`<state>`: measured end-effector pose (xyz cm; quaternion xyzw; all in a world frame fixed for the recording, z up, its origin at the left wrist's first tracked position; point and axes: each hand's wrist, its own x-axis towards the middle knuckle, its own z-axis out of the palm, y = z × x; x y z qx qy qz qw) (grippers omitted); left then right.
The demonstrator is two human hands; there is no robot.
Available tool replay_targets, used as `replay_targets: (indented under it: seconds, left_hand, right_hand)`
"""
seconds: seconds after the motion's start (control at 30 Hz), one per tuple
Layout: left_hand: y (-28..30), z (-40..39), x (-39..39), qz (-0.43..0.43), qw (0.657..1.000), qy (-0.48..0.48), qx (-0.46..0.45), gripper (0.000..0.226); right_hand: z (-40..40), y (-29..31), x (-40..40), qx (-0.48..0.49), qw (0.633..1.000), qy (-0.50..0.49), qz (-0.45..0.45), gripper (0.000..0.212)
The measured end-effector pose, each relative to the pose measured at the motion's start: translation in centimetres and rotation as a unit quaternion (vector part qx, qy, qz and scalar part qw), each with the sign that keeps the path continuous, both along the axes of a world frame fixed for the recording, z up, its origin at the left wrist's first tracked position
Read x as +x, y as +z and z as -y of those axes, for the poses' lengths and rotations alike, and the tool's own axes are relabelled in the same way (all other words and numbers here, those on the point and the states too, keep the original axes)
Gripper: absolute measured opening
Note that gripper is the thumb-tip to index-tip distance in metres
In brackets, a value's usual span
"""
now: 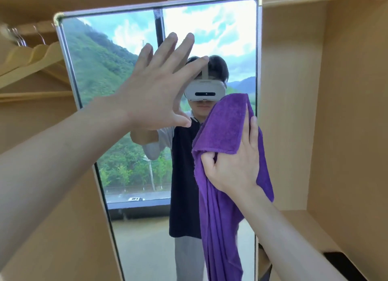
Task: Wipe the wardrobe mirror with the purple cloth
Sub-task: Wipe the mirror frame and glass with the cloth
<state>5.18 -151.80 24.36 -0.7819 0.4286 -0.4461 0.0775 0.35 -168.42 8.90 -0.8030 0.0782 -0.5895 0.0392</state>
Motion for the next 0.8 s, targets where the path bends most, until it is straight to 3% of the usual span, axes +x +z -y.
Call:
replay_targets:
  seconds: [0.13,0.27,0.4,0.53,0.7,0.8]
  left_hand:
    - [-1.3,-4.6,0.5,-0.039,0.999,0.019,-0.025,0.123]
    - [-6.0,-10.3,1.9,-0.014,0.996,0.033,-0.087,0.120]
    - [-10.9,-13.3,4.0,-0.004,0.994,0.073,-0.079,0.119]
    - [-13.4,-14.2,5.5,-0.044,0.992,0.032,-0.115,0.119]
    - [-15.3,-14.0,6.2,-0.208,0.939,-0.002,-0.275,0.136]
    - [-16.8,-13.8,6.7,-0.342,0.898,-0.015,-0.277,0.124]
  right_hand:
    - [-0.4,-2.4,-0.1,-0.021,1.000,0.017,-0.001,0.052]
    - [-1.9,-0.9,0.5,-0.066,0.998,0.006,0.014,0.062]
    - [-4.7,1.6,2.3,-0.137,0.990,-0.005,-0.044,0.071]
    - [-7.6,1.7,3.4,-0.186,0.977,0.004,-0.101,0.071]
    - [-8.4,-3.2,3.6,-0.299,0.934,0.003,-0.198,0.076]
    - [-7.3,-6.4,2.8,-0.297,0.927,-0.018,-0.227,0.076]
